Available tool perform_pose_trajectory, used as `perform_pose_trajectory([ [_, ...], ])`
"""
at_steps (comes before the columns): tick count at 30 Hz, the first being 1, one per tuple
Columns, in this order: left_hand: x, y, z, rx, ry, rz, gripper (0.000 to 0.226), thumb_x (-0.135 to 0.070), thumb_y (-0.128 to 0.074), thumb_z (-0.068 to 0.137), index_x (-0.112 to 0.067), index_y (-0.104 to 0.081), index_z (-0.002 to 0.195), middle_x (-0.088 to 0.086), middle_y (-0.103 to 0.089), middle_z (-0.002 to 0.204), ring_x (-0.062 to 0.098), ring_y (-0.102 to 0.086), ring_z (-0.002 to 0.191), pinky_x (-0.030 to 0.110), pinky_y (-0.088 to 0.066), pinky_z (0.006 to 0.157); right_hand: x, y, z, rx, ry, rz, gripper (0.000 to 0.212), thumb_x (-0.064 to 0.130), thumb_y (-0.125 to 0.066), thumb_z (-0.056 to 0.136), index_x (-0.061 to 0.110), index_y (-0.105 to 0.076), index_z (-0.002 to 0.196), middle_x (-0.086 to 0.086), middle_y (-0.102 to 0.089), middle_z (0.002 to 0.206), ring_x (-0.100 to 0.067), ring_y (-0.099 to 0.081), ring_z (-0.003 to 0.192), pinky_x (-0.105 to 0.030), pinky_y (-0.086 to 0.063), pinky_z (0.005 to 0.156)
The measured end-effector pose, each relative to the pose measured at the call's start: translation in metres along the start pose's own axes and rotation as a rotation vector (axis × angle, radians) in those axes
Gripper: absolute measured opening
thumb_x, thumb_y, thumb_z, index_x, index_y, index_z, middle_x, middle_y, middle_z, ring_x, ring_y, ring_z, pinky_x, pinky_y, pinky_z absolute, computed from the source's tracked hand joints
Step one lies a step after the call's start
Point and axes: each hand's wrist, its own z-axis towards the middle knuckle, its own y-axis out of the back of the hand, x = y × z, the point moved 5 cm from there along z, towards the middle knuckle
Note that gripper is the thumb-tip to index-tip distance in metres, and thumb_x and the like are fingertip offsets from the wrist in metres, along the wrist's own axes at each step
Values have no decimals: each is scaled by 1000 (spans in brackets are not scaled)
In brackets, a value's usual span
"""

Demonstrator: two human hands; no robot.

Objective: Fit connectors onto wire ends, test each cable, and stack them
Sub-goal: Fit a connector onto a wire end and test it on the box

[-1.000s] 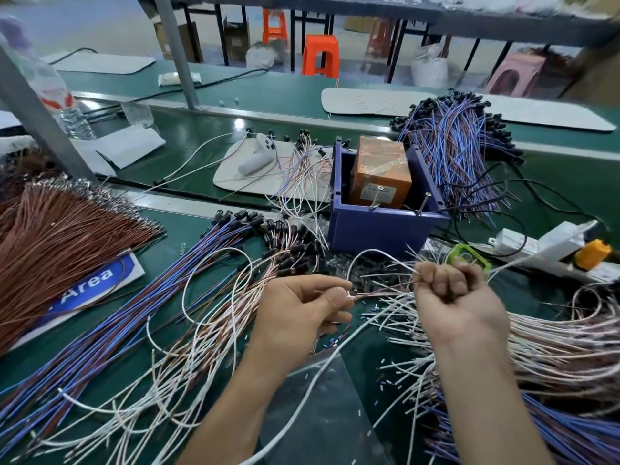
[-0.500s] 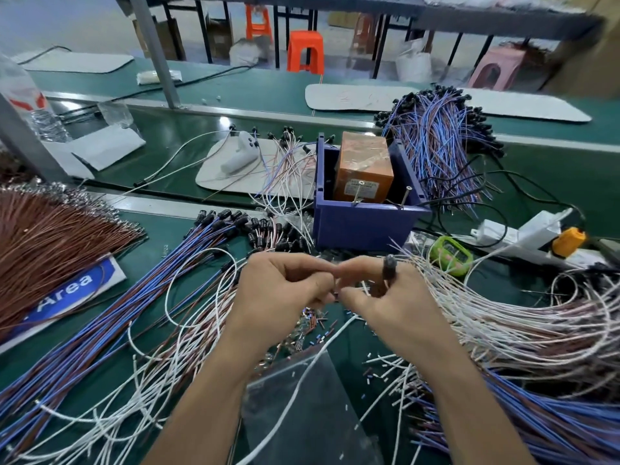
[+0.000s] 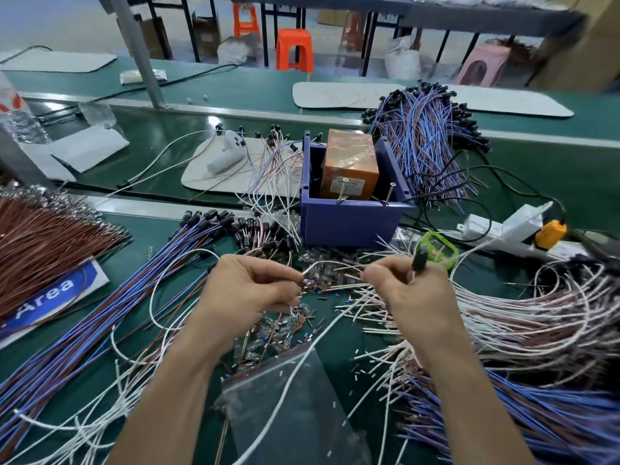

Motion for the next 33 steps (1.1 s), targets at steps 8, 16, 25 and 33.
perform_pose_trajectory([
  [8,-13,-23,-3,315,-30,-66,14,-9,-79,74,-9,-83,87,18,-76,77,21,-74,63,26,-59,58,9,-39,-15,355,18,15,17,23,-66,89,33,-79,93,11,-51,56,-9,-40,54,-25,-34,51],
  [16,-4,-7,16,-53,-56,-45,34,4,-74,86,-27,-85,80,3,-81,92,12,-77,86,28,-62,80,-4,-12,-11,153,-164,118,20,14,-68,94,17,-78,76,2,-55,53,-11,-45,49,-20,-34,48],
  [25,2,-63,-1,209,-84,-241,16,-12,-73,85,-13,-83,98,14,-79,99,20,-75,93,24,-58,84,-1,-29,-19,230,-335,430,20,6,-63,97,11,-75,83,1,-48,51,-5,-36,40,-21,-30,44],
  [33,-4,-67,5,-102,4,-497,22,-7,-62,97,-13,-77,81,7,-79,83,15,-76,73,18,-57,66,-6,-23,-17,176,-372,440,31,-6,-54,96,12,-79,90,-4,-49,60,-13,-32,53,-28,-28,55],
])
